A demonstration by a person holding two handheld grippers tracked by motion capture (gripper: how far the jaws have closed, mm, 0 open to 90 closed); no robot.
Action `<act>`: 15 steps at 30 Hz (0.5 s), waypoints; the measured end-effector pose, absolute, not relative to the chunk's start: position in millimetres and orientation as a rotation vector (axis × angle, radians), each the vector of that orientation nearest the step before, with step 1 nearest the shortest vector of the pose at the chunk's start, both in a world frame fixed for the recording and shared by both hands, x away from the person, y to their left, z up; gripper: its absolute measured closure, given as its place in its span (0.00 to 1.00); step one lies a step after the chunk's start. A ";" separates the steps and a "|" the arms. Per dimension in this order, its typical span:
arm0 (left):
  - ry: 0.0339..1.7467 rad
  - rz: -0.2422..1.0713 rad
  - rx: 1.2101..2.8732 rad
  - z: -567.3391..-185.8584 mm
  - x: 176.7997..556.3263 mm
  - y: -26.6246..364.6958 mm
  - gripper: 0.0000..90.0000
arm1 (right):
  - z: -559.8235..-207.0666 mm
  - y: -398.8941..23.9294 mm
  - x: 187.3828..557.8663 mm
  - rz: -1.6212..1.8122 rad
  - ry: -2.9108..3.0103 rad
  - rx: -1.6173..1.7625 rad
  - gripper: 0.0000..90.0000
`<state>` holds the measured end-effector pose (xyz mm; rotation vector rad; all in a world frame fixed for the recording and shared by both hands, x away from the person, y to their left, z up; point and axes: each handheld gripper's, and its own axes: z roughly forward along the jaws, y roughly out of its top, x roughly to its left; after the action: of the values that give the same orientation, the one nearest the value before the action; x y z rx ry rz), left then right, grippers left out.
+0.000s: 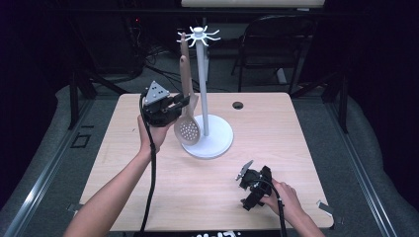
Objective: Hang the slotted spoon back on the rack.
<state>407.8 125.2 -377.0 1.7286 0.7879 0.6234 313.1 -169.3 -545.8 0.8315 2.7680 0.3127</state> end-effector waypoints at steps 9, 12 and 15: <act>0.801 0.635 1.730 -370.4 412.3 118.7 0.84 | -545.7 -169.6 313.7 0.307 2.776 0.827 0.03; 0.810 0.637 1.729 -367.8 414.6 116.9 0.84 | -545.6 -169.8 313.8 0.303 2.776 0.823 0.03; 0.821 0.642 1.729 -365.2 416.0 115.5 0.84 | -545.2 -169.9 313.9 0.292 2.774 0.818 0.03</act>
<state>416.0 115.5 -365.2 1.7287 0.8212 0.6424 313.9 -169.9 -545.2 0.8183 2.7736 0.2917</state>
